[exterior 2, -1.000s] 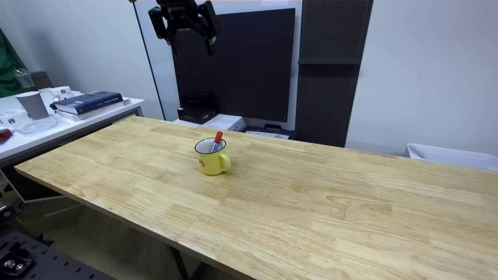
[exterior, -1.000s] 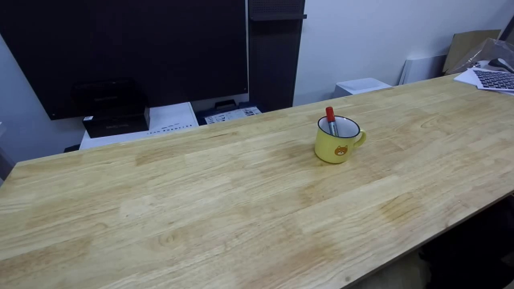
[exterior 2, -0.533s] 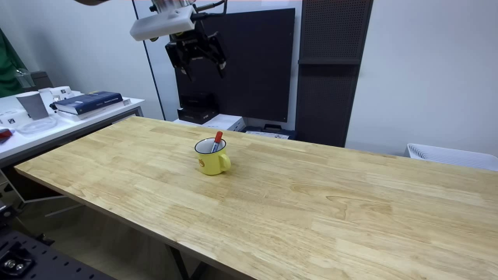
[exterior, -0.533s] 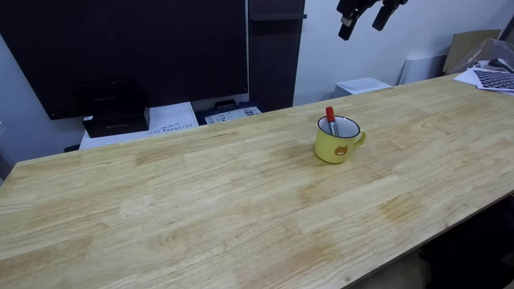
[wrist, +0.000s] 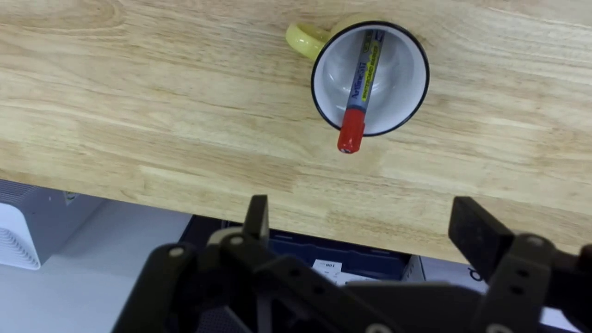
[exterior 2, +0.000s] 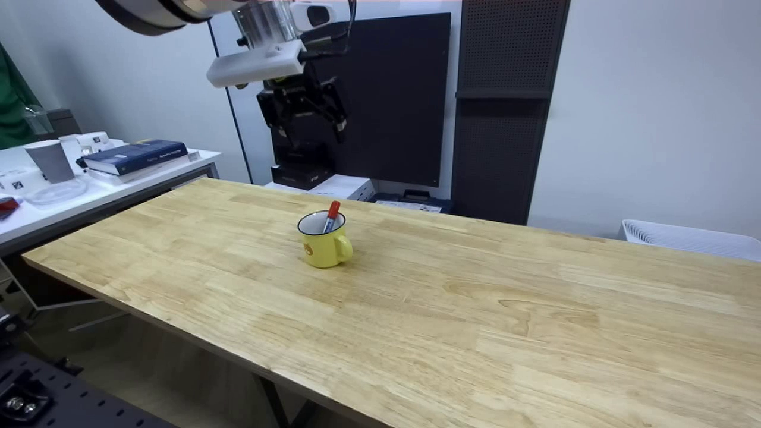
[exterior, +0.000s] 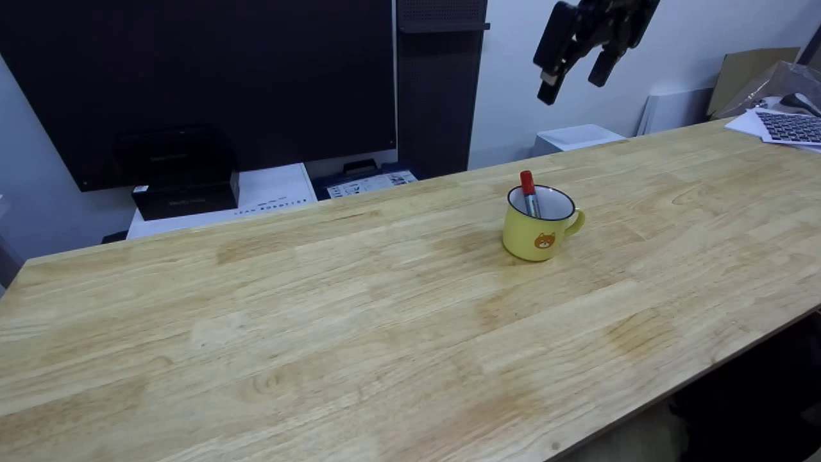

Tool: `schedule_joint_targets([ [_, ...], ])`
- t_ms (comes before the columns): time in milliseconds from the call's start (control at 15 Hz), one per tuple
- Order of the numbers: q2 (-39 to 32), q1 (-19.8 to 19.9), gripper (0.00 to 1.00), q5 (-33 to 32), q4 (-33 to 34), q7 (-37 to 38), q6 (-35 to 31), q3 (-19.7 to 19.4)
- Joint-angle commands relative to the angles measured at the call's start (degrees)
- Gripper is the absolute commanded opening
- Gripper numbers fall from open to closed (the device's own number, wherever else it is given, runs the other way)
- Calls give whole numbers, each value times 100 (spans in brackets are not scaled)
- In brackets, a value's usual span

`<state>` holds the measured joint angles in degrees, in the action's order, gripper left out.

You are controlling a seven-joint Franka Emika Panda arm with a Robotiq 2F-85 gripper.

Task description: Take the red marker out of the yellow mug

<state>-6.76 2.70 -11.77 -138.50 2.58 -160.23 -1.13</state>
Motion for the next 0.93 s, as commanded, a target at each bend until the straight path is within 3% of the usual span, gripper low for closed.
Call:
schedule_joint_targets([
  [0, -659, -129, 100, -111, 368, 62, -90, -134],
  [333, -1468, -385, 100, -371, 815, 65, -480, -435],
  [467, -1744, -374, 100, -214, 1007, -144, -546, -364],
  [533, -1426, -368, 100, -160, 677, -132, -509, -391],
  [867, -1579, -430, 100, -181, 729, -90, -554, -449],
])
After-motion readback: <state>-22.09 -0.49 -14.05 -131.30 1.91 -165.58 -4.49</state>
